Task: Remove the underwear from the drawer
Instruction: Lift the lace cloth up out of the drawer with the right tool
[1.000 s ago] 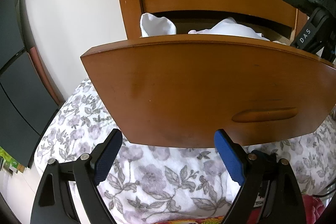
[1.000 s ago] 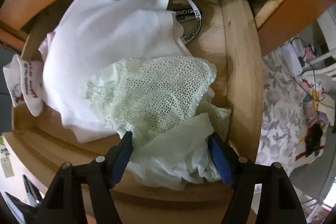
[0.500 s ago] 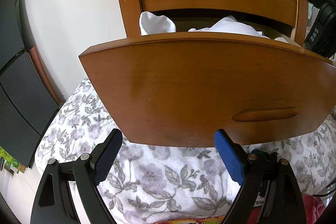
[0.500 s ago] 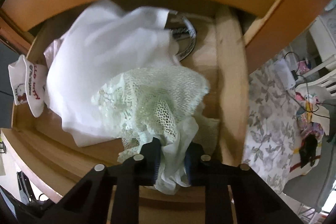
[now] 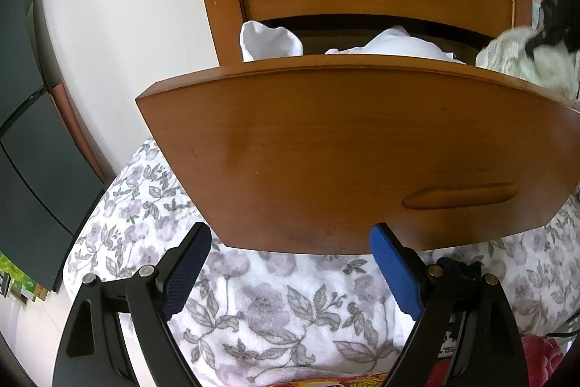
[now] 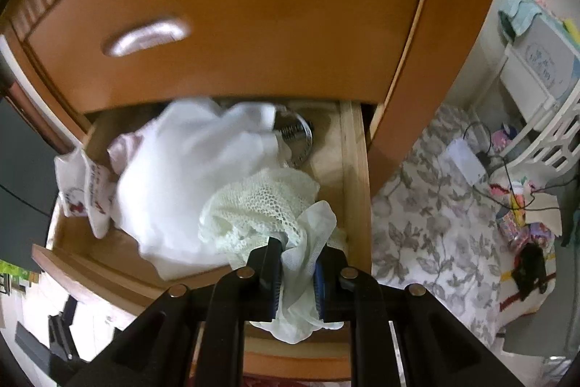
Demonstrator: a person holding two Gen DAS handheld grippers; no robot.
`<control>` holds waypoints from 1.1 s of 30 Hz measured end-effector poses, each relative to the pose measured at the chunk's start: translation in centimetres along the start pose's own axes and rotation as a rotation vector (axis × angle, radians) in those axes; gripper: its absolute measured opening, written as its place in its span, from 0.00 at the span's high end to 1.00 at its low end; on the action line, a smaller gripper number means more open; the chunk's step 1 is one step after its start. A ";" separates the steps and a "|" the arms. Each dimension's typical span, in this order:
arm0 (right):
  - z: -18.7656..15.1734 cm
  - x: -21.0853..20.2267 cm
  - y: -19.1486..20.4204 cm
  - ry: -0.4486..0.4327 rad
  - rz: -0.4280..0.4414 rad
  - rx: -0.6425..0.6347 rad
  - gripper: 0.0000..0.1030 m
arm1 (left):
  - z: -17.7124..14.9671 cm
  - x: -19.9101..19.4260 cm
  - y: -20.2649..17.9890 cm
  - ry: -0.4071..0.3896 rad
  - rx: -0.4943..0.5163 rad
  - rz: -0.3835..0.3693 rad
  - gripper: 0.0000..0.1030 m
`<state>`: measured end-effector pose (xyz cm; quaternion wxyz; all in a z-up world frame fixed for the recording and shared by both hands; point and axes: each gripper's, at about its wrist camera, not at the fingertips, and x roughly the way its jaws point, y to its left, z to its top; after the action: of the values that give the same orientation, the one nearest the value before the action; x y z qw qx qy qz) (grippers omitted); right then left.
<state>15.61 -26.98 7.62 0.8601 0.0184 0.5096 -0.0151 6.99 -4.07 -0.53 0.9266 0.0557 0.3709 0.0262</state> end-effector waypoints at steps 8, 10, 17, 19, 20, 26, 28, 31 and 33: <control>0.5 -4.6 1.2 -0.146 0.026 -0.028 0.85 | 0.0 -0.1 0.0 -0.005 0.002 0.012 0.13; 0.5 -5.7 1.5 -0.177 0.036 -0.029 0.85 | -0.1 -0.1 -0.1 -0.007 0.006 0.015 0.13; -0.1 -9.6 1.9 -0.272 0.071 -0.046 0.85 | 0.0 -0.2 -0.2 -0.012 0.007 0.020 0.13; -0.4 -10.8 2.0 -0.300 0.081 -0.048 0.85 | 0.0 -0.3 -0.2 -0.015 0.008 0.022 0.13; -0.6 -11.4 2.0 -0.312 0.085 -0.048 0.85 | 0.0 -0.3 -0.2 -0.017 0.008 0.023 0.13; -1.7 -14.9 1.9 -0.392 0.134 -0.059 0.85 | 0.0 -0.5 -0.3 -0.022 0.008 0.028 0.13; -2.2 -16.2 1.8 -0.414 0.151 -0.058 0.85 | 0.0 -0.6 -0.3 -0.024 0.009 0.031 0.13; -2.9 -17.7 1.7 -0.445 0.167 -0.060 0.85 | 0.1 -0.6 -0.4 -0.023 0.012 0.041 0.13; -3.5 -18.7 1.6 -0.465 0.181 -0.058 0.85 | 0.0 -0.1 -0.6 -0.002 0.020 0.051 0.13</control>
<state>3.62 -25.11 22.35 0.9522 0.0351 0.2945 0.0727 6.92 -4.64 -0.47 0.9254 0.0747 0.3687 0.0461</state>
